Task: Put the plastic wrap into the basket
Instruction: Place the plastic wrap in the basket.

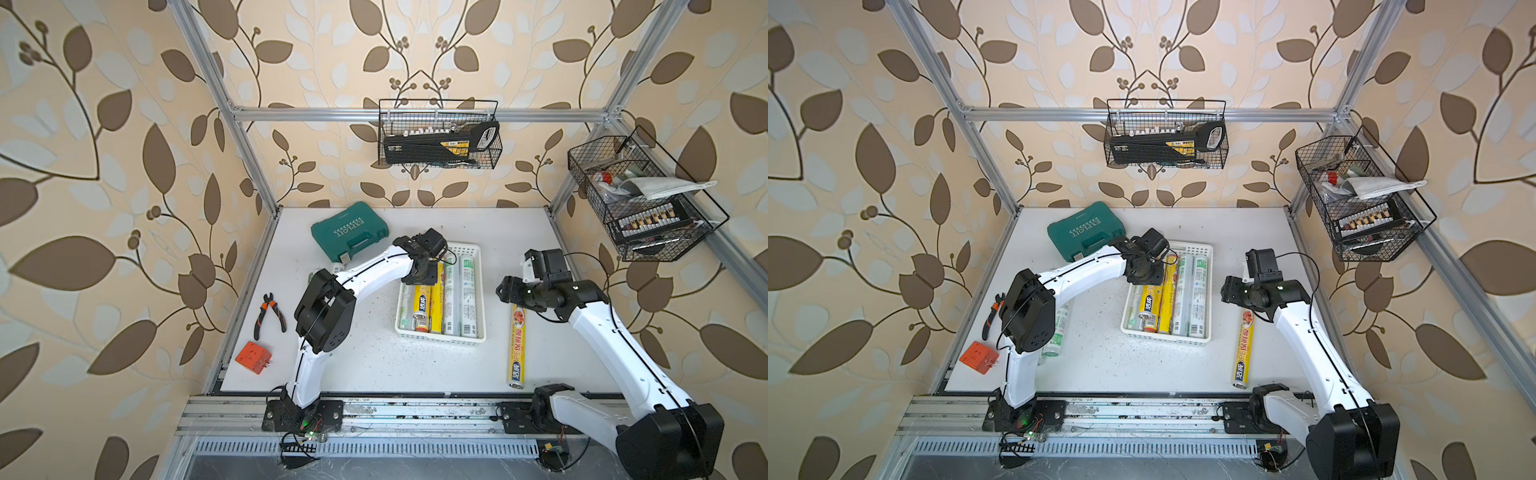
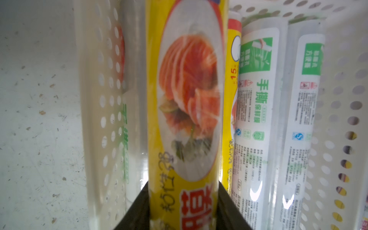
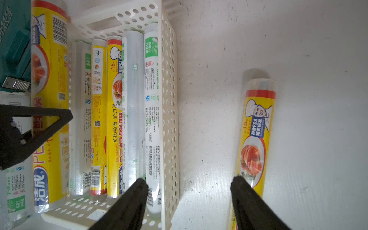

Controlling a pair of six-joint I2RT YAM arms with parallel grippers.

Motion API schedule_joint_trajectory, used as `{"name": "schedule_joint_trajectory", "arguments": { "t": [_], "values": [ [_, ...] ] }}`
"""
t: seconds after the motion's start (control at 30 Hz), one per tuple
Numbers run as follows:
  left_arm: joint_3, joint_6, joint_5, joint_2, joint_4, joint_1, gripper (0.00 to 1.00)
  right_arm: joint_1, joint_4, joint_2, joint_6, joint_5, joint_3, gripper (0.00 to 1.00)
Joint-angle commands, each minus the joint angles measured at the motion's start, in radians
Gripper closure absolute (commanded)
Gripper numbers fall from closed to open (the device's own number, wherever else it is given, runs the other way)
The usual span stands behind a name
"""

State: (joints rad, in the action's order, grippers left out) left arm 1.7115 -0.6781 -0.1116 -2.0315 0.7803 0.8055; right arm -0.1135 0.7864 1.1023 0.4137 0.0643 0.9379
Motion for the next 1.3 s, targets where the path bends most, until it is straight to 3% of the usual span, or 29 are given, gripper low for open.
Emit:
{"name": "schedule_joint_trajectory", "arguments": {
  "t": [0.0,0.97,1.27],
  "values": [
    [-0.028,0.0,0.013,0.01,-0.013,0.01,0.64,0.008,0.02,-0.01,-0.015,0.01,-0.003,0.3],
    [-0.09,-0.035,0.013,0.065,0.071,0.038,0.63,0.017,0.052,0.007,-0.017,0.032,0.012,0.3],
    [-0.09,-0.035,0.012,0.047,0.066,0.038,0.53,0.018,0.06,0.012,-0.016,0.031,0.01,0.31]
  ]
}}
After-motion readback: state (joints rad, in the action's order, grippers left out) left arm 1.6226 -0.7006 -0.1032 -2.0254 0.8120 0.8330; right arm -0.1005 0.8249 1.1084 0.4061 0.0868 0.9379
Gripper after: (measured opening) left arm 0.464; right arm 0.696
